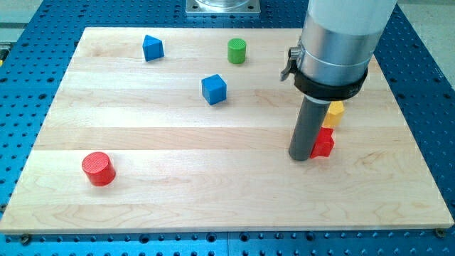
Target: Place the cube bottom right to the green circle
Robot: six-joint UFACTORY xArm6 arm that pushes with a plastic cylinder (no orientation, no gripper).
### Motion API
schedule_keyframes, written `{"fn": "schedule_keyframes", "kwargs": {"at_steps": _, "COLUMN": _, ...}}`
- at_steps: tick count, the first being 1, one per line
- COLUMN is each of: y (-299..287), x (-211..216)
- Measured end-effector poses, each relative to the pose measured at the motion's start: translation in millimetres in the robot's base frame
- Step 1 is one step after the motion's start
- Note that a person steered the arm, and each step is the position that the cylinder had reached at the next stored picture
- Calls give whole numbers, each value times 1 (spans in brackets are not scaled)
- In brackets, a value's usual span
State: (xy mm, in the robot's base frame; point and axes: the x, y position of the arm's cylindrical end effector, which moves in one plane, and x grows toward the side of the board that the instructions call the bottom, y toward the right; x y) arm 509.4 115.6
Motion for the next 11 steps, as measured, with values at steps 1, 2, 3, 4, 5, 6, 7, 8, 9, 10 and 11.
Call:
{"fn": "schedule_keyframes", "kwargs": {"at_steps": 1, "y": -15, "x": -1}}
{"fn": "schedule_keyframes", "kwargs": {"at_steps": 2, "y": 13, "x": -3}}
{"fn": "schedule_keyframes", "kwargs": {"at_steps": 3, "y": 17, "x": -3}}
{"fn": "schedule_keyframes", "kwargs": {"at_steps": 4, "y": 6, "x": -1}}
{"fn": "schedule_keyframes", "kwargs": {"at_steps": 5, "y": -100, "x": -23}}
{"fn": "schedule_keyframes", "kwargs": {"at_steps": 6, "y": -157, "x": -47}}
{"fn": "schedule_keyframes", "kwargs": {"at_steps": 7, "y": -163, "x": -83}}
{"fn": "schedule_keyframes", "kwargs": {"at_steps": 8, "y": -159, "x": -125}}
{"fn": "schedule_keyframes", "kwargs": {"at_steps": 9, "y": -125, "x": -153}}
{"fn": "schedule_keyframes", "kwargs": {"at_steps": 10, "y": -111, "x": -147}}
{"fn": "schedule_keyframes", "kwargs": {"at_steps": 11, "y": -133, "x": -117}}
